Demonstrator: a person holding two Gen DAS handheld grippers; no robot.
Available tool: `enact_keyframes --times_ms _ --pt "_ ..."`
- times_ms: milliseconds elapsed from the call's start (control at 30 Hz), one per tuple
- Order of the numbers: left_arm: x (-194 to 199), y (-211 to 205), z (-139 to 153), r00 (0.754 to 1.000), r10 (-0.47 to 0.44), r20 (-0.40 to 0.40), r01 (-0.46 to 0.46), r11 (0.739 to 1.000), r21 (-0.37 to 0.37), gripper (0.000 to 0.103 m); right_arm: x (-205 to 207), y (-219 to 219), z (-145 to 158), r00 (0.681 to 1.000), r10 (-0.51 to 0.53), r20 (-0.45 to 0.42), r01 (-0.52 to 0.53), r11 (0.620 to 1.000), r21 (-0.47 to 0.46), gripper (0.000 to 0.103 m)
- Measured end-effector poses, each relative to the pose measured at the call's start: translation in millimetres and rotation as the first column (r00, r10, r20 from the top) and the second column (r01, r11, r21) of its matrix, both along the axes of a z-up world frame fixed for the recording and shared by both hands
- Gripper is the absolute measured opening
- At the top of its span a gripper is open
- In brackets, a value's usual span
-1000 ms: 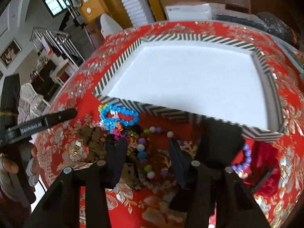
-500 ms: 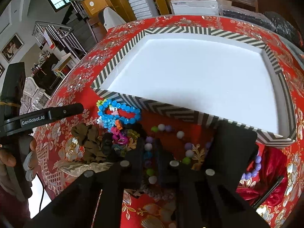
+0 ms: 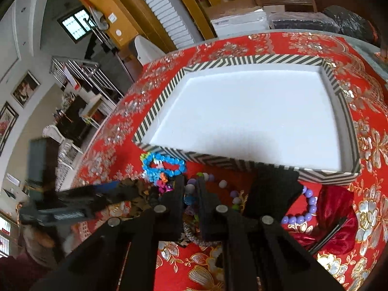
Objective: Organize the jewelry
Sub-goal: 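Grasp the multicolour bead bracelet with the right tool while the left tool grasps the brown hair clip, then carry both items into the white tray and open both tools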
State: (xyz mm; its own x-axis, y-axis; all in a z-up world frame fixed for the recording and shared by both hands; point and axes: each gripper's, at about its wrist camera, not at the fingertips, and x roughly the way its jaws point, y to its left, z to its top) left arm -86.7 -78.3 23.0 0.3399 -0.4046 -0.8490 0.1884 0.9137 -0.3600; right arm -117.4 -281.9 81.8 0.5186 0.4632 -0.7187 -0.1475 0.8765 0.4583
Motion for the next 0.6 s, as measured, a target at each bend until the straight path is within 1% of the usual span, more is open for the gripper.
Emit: enact_keyframes --times_ms 33,67,167,200,267,533,600 --pt "-2 -2 1 1.000 -0.005 0.021 0.005 1.000 0.001 0.038 -1 -2 2 1.000 -0.002 0.005 0.002 1.000 0.004 0.010" --pt "-3 -6 2 0.999 -0.029 0.025 0.029 1.000 -0.008 0.021 -1 -3 4 1.000 -0.003 0.009 0.003 1.000 0.009 0.010" --pt "-8 -11 7 0.997 -0.061 0.040 0.061 0.998 -0.008 0.013 -4 -5 10 1.000 -0.010 0.021 0.010 1.000 0.023 0.010" --pt "-9 -11 9 0.997 -0.064 0.045 0.065 0.998 -0.015 0.013 -4 -6 12 1.000 -0.013 0.025 0.012 1.000 0.029 0.010" --pt "-12 -4 21 0.996 -0.063 0.058 0.067 0.995 -0.071 0.012 -5 -8 17 0.999 -0.016 0.037 0.015 0.999 0.036 0.010" --pt "-24 -1 78 0.981 -0.092 0.169 0.099 0.994 -0.038 0.012 -11 -15 48 0.994 -0.025 0.108 0.020 0.999 0.045 0.010" --pt "-20 -2 86 0.978 -0.091 0.187 0.100 0.994 -0.037 0.012 -10 -19 54 0.992 -0.034 0.120 0.030 0.999 0.040 0.010"
